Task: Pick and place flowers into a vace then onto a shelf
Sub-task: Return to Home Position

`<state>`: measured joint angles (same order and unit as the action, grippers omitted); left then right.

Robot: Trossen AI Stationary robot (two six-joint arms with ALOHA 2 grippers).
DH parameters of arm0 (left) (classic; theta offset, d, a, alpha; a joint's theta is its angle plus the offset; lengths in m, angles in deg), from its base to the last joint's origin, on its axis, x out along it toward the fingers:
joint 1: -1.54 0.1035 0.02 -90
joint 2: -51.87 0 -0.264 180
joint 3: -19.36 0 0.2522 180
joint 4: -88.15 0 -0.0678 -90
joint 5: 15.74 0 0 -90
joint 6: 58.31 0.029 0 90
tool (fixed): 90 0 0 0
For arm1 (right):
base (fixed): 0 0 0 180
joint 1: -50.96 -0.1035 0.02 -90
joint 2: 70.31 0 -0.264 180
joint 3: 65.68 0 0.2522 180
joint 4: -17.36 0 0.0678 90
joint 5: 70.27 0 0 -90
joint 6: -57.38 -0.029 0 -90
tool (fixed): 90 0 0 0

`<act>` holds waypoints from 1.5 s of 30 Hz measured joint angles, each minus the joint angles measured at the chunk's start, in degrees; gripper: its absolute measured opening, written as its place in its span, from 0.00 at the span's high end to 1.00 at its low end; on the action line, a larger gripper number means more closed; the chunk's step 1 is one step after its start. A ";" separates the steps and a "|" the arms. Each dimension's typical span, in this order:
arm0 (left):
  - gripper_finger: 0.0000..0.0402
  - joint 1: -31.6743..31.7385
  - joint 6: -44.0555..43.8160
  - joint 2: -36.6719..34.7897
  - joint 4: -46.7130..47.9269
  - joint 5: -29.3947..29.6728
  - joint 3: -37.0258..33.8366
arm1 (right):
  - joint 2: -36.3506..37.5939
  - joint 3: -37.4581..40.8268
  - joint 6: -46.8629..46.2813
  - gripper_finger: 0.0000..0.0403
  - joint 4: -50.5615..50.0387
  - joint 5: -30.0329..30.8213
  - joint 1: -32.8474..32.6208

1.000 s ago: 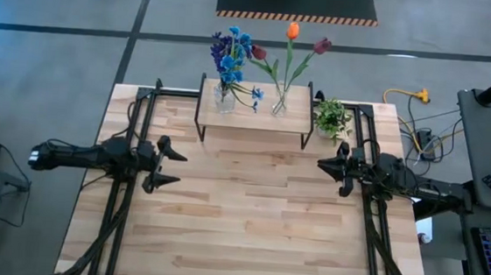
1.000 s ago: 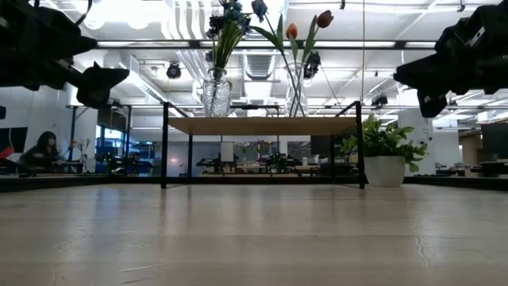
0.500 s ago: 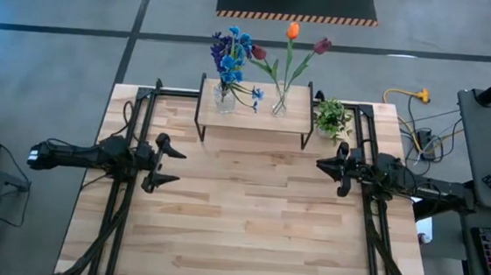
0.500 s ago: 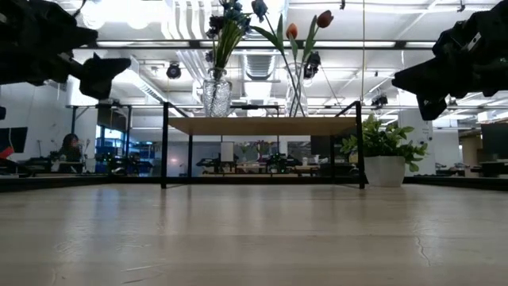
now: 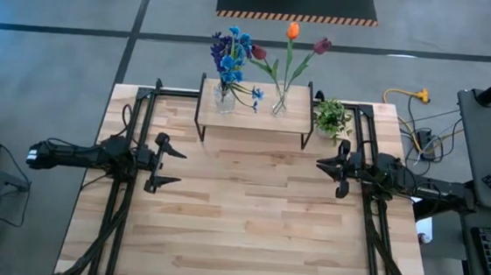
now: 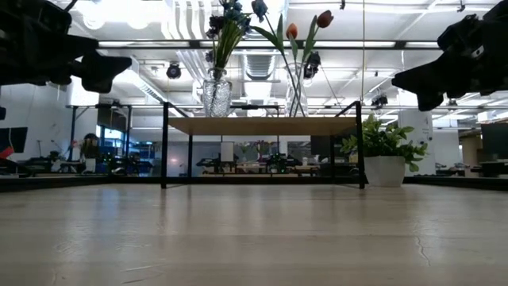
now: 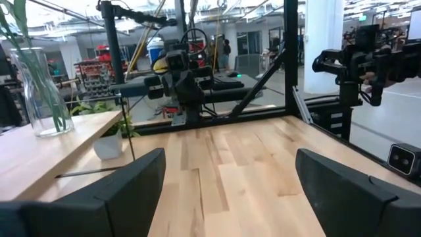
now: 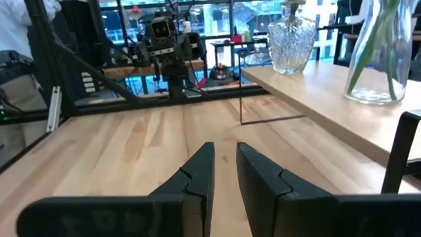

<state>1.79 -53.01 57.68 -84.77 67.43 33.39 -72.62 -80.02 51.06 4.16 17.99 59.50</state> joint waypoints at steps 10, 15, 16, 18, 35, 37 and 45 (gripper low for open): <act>0.20 0.00 -0.33 0.04 -0.13 0.00 0.00 | -0.09 0.00 1.29 0.86 0.83 -5.52 -1.90; 0.20 0.00 -0.37 0.10 -0.22 0.00 0.00 | -0.09 0.01 1.50 0.86 0.17 3.07 -7.14; 0.20 0.00 -0.37 0.12 -0.19 0.00 0.00 | -0.09 0.02 1.56 0.86 0.19 4.56 -8.28; 0.20 0.00 -0.37 0.08 -0.18 0.00 0.00 | -0.20 0.02 2.07 0.86 0.43 6.06 -9.85; 0.20 0.00 -0.35 0.51 -0.22 0.00 0.00 | -0.46 0.02 0.52 0.86 0.52 6.41 -10.14; 0.20 0.00 -0.35 0.53 -0.16 0.00 0.00 | -0.46 0.02 0.47 0.86 0.52 6.41 -10.14; 0.20 0.00 -0.37 0.84 -0.15 0.00 0.00 | -0.47 0.02 0.48 0.86 0.53 6.29 -10.14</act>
<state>1.79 -53.38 58.52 -84.91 67.43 33.39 -73.08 -80.00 51.54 4.69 24.28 49.36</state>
